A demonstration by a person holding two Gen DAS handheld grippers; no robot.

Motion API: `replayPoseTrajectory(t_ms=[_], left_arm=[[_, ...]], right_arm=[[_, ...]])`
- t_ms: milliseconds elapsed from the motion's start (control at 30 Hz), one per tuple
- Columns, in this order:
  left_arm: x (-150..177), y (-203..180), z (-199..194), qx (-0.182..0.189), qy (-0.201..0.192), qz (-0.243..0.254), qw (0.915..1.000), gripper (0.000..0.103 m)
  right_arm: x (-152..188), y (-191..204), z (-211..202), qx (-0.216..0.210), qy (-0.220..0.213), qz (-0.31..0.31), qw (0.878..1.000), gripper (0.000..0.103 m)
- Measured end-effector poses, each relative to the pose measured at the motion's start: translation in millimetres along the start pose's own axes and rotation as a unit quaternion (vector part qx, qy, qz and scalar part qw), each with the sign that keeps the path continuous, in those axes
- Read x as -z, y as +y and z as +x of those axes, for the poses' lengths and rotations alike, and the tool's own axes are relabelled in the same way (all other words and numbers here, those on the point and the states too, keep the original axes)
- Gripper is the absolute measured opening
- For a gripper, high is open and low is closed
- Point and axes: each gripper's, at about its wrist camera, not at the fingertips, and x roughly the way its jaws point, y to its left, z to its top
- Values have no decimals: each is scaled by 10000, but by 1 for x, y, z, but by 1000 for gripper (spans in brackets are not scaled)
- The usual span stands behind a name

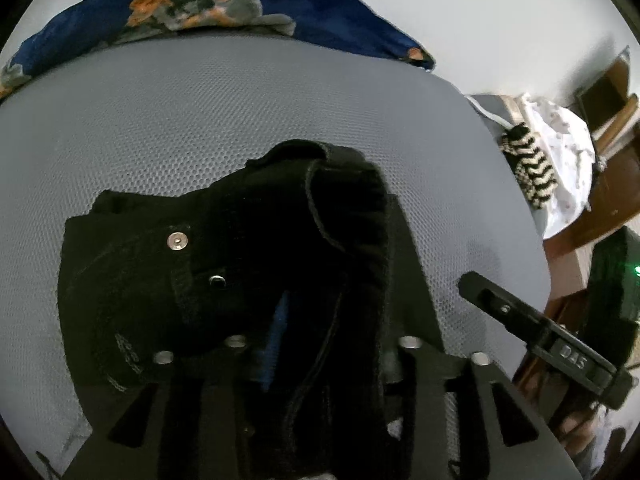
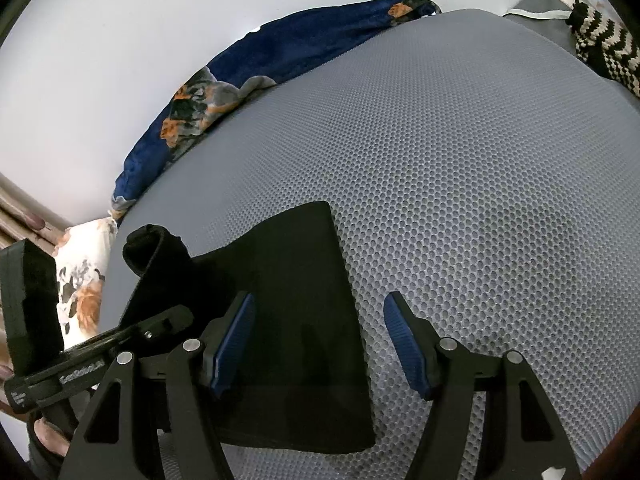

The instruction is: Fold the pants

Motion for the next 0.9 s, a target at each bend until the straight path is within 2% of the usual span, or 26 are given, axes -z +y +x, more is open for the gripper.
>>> replayPoseTrajectory(t_ms=[33, 67, 267, 400, 533, 600, 700, 800, 900], left_arm=[[0, 0, -3, 165, -39, -3, 9999, 67], [1, -2, -9, 279, -128, 3, 9995, 69], [2, -3, -43, 392, -464, 286, 9977, 70], [8, 23, -69, 8, -803, 224, 9965, 72], [16, 64, -83, -501, -940, -73, 9943, 73], [21, 86, -84, -707, -900, -352, 9928, 73], [30, 113, -81, -830, -799, -736, 9906, 73], [40, 130, -79, -896, -734, -939, 9888, 73], [48, 140, -74, -894, -628, -1103, 9879, 73]], right_arm=[[0, 0, 0, 4, 2, 8, 10000, 65], [0, -1, 0, 14, 6, 13, 10000, 65], [-1, -1, 1, 17, 6, 15, 10000, 65], [-4, 3, 4, -407, 190, -42, 9990, 65], [-11, 17, 20, -1185, 782, -292, 9894, 66], [-13, 24, 30, -1342, 958, -485, 9851, 66], [-16, 27, 49, -1425, 1248, -638, 9798, 66], [-21, 23, 67, -1402, 1512, -602, 9767, 66], [-26, 22, 76, -1593, 1630, -721, 9710, 66]])
